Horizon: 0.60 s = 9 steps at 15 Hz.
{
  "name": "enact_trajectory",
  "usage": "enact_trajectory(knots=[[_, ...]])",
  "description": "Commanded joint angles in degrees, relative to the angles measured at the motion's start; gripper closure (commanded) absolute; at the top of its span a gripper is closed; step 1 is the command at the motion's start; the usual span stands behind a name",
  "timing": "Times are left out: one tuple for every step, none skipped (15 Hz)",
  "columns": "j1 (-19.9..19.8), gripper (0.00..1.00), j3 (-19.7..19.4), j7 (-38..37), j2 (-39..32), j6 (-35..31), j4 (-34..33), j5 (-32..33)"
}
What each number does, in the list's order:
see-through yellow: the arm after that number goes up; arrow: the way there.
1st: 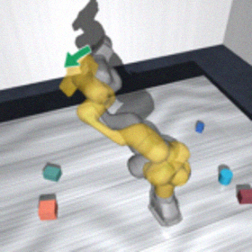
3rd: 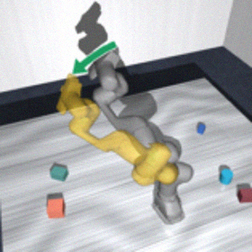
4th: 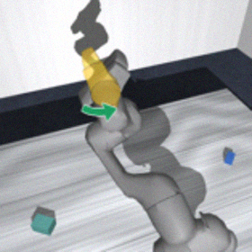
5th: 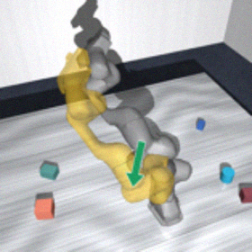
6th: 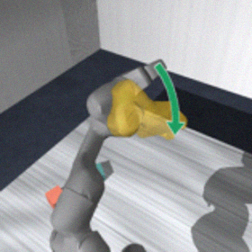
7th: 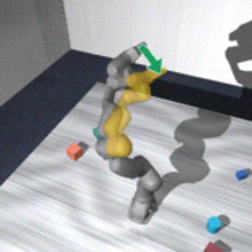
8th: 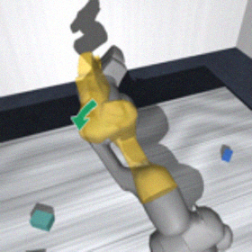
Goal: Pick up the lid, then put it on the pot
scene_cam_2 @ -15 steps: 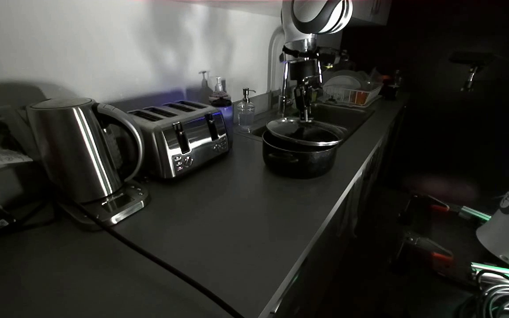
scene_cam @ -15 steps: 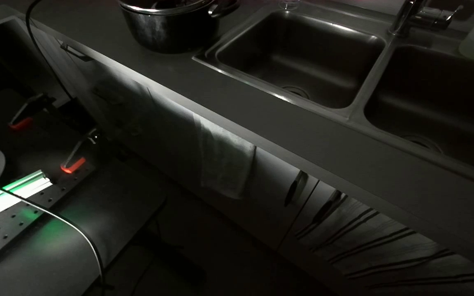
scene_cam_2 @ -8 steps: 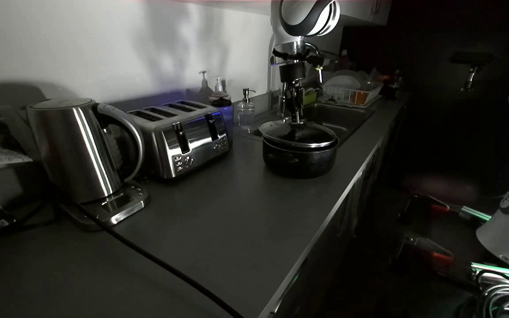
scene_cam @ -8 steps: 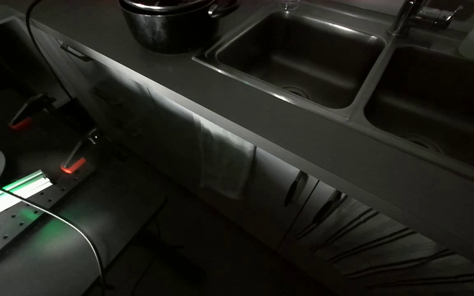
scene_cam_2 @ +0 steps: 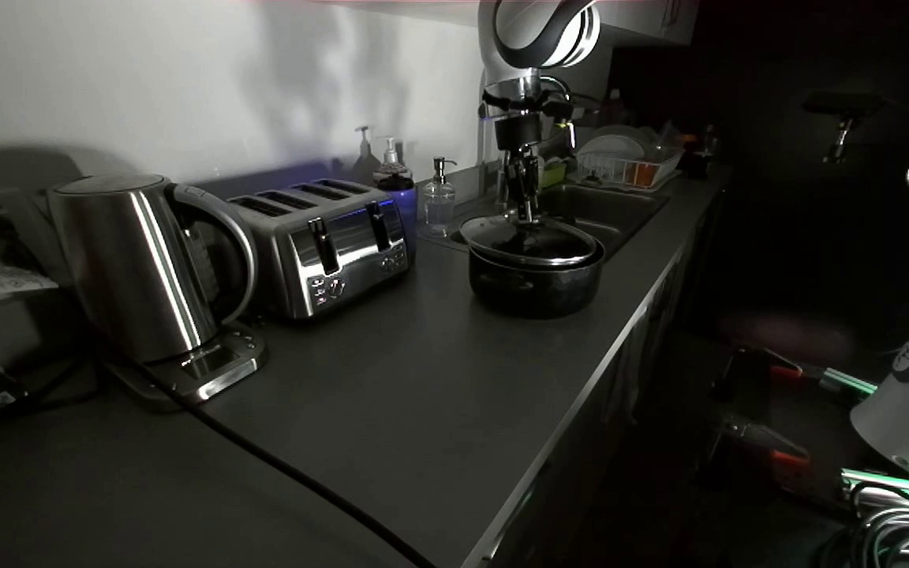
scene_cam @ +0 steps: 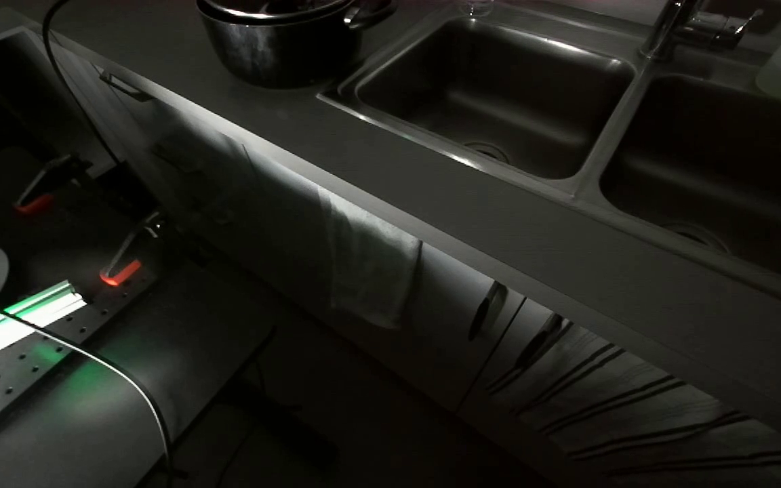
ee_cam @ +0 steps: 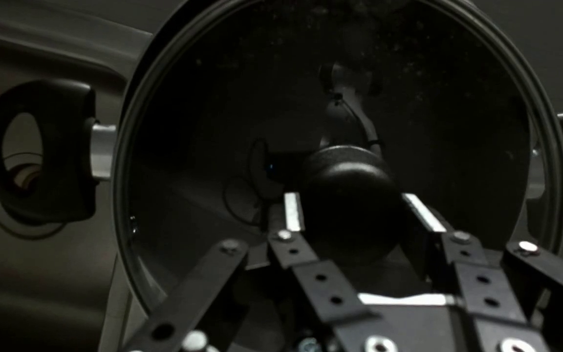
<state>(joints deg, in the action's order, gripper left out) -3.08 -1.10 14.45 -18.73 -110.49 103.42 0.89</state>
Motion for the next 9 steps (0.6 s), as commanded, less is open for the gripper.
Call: enact_trajectory(knots=[[0.2, 0.75, 0.1, -1.4, -0.9, 2.3, -2.4, 1.2], [0.2, 0.75, 0.1, -1.4, -0.9, 2.2, -2.4, 1.4], [0.3, 0.75, 0.1, -1.5, -0.9, 2.2, -2.2, 1.6], [0.3, 0.75, 0.0, -1.6, -0.7, 2.2, -1.9, 1.9], [0.4, 0.75, 0.0, -1.5, -0.6, 2.2, -1.7, 2.1], [0.3, 0.75, 0.0, -1.4, -0.4, 2.0, -1.4, 2.3], [0.3, 0.75, 0.0, -1.4, -0.2, 1.8, -1.0, 2.5], [0.3, 0.75, 0.0, -1.4, -0.2, 1.8, -0.9, 2.7], [0.3, 0.75, 0.0, -1.4, -0.4, 1.8, -0.9, 2.9]])
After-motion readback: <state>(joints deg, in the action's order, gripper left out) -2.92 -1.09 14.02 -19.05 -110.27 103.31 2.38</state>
